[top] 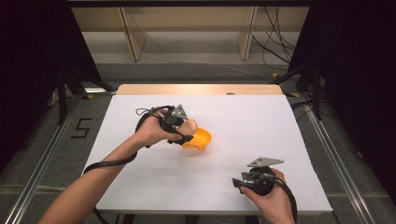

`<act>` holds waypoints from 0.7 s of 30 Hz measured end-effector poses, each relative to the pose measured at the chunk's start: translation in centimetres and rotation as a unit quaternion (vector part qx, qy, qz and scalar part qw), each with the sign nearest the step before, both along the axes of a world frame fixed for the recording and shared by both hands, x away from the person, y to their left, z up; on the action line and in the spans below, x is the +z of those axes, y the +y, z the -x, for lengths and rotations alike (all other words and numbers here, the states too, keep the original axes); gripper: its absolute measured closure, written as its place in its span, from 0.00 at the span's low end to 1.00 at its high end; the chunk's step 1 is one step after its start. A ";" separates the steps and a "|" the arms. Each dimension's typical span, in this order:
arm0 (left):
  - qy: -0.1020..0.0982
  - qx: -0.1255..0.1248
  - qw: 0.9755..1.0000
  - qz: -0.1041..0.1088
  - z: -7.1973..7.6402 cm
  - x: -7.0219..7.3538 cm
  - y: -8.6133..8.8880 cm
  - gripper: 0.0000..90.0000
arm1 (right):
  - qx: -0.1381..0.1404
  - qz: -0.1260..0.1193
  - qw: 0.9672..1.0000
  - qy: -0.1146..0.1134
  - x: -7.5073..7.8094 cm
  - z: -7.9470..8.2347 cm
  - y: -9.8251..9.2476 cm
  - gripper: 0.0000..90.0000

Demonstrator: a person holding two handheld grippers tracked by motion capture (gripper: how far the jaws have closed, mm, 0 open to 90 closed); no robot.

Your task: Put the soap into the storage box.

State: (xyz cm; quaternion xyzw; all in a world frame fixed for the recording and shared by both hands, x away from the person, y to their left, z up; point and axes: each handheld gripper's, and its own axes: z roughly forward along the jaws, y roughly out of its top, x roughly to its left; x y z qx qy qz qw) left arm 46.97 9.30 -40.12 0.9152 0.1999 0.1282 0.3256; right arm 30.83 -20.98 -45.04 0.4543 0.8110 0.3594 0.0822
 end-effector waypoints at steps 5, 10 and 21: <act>0.002 -0.002 1.000 -0.004 -0.2 -0.1 -0.2 0.36 | -0.004 -0.003 1.000 0.009 0.1 0.1 0.1 0.60; 0.004 -0.001 1.000 -0.004 -0.4 -0.2 -0.3 0.36 | -0.001 0.000 1.000 0.001 0.0 0.0 0.0 0.60; 0.003 -0.003 1.000 -0.004 -0.6 -0.3 -0.7 0.36 | -0.003 -0.003 1.000 0.009 0.1 0.1 0.1 0.60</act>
